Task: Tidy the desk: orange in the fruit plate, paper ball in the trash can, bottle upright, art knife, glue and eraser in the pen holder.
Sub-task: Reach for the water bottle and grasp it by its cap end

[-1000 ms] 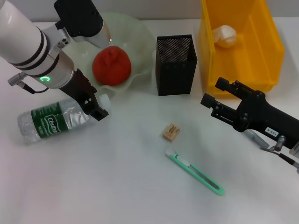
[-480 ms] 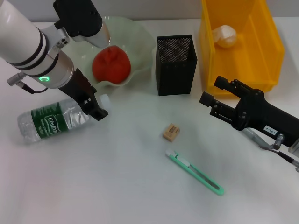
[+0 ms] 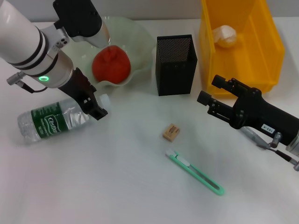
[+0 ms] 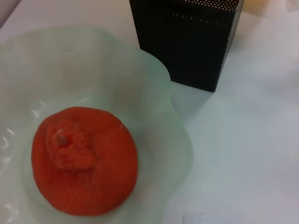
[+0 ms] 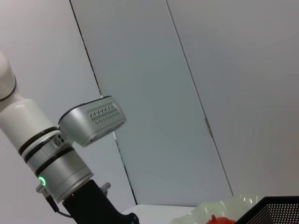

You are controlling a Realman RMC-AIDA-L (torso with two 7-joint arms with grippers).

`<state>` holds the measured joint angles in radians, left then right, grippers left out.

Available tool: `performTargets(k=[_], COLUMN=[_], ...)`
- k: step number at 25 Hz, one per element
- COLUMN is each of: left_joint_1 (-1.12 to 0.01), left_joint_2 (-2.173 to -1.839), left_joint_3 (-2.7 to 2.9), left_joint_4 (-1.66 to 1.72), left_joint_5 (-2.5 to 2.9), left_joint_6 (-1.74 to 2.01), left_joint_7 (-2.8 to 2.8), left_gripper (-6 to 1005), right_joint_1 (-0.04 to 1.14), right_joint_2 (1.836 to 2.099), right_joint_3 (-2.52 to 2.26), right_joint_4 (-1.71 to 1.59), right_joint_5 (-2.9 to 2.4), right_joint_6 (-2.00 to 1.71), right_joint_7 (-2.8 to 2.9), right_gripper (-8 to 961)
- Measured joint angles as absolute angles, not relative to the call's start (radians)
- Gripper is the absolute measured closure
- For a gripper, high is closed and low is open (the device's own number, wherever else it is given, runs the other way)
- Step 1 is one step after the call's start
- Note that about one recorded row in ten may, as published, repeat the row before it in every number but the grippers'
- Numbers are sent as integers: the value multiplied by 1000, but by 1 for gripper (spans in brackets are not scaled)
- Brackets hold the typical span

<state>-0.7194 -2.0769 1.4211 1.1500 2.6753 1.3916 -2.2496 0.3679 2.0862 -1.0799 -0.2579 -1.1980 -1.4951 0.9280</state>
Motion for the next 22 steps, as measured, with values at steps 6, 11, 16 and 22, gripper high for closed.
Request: performTargets(k=[6,11,16,22], left_joint_1=[-716,-715,-714,-714], left_joint_2=[-2077,-2077,-2078,-2080], left_joint_3=[1429,1441,1467,1494], left_joint_4=[1146,1145,1144,1145], left_joint_5=[2679,2694,2700,2700], left_joint_6=[1389,1390,1394,1395], left_joint_7=[-2249,-2256,-2259,-2270], left_gripper=[272,272,272,272], right_joint_1=[369,370,370,370], right_joint_2=[2086,2086,2086,2086], right_joint_3=[-1080,-1080,-1080,-1080], right_joint_4=[-258,-258,-258,-258], right_joint_5=[-1198,-1198,-1198,-1198], right_joint_6=[-1494,-1493,-1492,-1492], right_joint_7=[928,928,928,928], right_gripper=[216,216,215,215])
